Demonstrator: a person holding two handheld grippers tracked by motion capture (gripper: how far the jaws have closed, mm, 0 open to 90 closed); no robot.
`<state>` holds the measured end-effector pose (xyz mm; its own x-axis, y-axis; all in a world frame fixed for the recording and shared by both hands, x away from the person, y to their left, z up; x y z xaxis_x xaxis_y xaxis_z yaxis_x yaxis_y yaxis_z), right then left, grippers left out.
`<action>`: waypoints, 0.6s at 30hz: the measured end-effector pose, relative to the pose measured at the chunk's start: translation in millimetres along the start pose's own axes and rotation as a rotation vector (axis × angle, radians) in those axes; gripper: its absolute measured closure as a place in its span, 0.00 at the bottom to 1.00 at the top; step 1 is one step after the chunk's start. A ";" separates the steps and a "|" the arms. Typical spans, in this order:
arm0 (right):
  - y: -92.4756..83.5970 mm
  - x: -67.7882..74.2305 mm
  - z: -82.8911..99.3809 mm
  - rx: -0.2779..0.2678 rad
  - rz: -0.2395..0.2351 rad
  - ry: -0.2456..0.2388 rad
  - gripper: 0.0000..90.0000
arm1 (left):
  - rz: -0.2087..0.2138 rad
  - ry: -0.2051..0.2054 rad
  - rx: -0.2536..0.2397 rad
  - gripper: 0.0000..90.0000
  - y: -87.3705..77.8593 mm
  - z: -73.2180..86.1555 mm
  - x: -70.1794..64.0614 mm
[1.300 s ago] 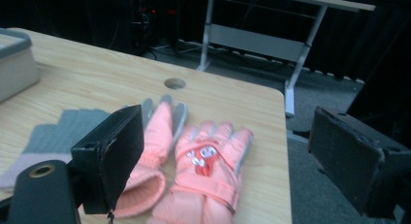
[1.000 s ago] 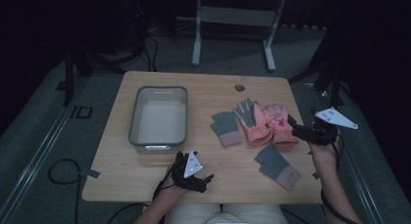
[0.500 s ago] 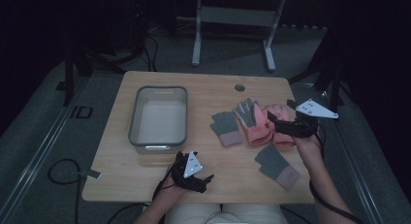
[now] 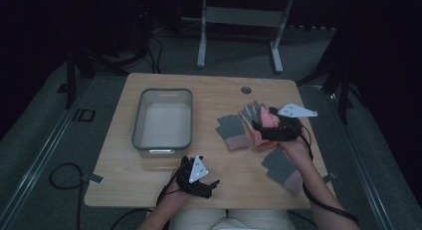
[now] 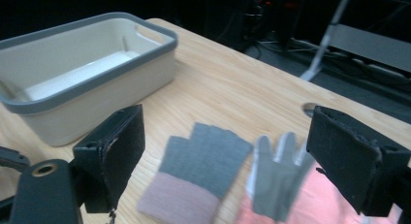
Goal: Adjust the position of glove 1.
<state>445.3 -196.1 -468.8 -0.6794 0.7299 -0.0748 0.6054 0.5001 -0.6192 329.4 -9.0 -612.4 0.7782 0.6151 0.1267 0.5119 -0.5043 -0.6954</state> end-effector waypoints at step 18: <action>67.2 22.3 17.0 0.209 -0.170 0.034 0.21 | 0.008 0.005 0.001 0.04 -0.1 0.3 -1.3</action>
<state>463.8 -154.2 -525.4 -0.7476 0.6607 0.0679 0.3829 0.5123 -0.7687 328.2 -9.6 -612.7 0.7840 0.6081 0.1250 0.5055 -0.5084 -0.6971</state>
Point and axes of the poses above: each handheld gripper's, and its own axes: y roughly forward along the jaws, z roughly out of its underside, x roughly to its left, the point moved 9 cm from there along y, roughly forward along the jaws, and after that the axes turned 14 degrees about x, right-handed, at the moved point
